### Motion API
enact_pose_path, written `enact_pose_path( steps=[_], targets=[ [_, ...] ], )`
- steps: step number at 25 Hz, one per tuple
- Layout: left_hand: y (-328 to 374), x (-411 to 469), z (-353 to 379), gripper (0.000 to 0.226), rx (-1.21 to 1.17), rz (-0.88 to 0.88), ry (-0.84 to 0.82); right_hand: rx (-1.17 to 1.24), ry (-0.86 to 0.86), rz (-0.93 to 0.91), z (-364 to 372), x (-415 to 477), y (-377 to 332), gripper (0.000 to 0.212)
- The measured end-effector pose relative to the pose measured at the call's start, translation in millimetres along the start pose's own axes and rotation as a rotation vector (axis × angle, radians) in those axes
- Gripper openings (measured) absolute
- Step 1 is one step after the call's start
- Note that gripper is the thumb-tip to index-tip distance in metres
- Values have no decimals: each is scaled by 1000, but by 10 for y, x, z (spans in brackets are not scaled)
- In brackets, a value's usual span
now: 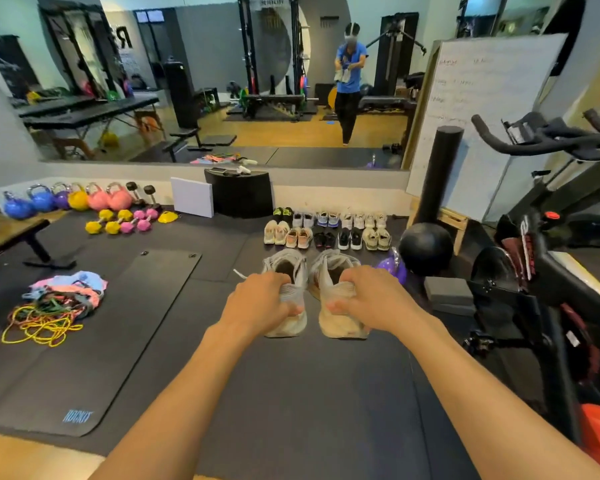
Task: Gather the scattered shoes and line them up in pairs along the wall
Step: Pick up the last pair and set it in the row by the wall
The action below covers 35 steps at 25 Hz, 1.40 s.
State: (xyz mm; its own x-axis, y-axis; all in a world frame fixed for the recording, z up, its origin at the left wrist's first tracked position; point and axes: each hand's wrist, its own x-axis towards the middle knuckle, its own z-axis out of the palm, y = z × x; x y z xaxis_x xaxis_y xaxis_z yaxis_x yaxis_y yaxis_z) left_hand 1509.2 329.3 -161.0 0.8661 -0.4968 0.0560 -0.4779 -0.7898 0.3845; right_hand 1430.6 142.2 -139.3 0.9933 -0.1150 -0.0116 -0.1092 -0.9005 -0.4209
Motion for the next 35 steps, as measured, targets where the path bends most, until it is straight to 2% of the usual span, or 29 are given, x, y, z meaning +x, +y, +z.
enact_pose_path(
  steps=[7,13,20,25,29,35],
  targets=[
    [-1068,1888,-117,38,-28,-143,-14,17,-87,-51,118,2300,-82,29],
    [-1975,3662,-37,30,-58,-138,-71,71,-103,49,439,4146,-80,29],
    [-2793,5455,-24,20,-40,-146,-117,38,-168,73,627,6154,-29,30],
    [-3539,6721,214,34,-22,-213,-147,132,-348,61,1081,7750,109,26],
    [-4193,7699,489,28,-52,-263,-230,153,-476,74,1477,8880,251,19],
    [-5113,8998,1292,31,-13,-288,-290,176,-519,205,2232,10348,601,22]
  ],
)
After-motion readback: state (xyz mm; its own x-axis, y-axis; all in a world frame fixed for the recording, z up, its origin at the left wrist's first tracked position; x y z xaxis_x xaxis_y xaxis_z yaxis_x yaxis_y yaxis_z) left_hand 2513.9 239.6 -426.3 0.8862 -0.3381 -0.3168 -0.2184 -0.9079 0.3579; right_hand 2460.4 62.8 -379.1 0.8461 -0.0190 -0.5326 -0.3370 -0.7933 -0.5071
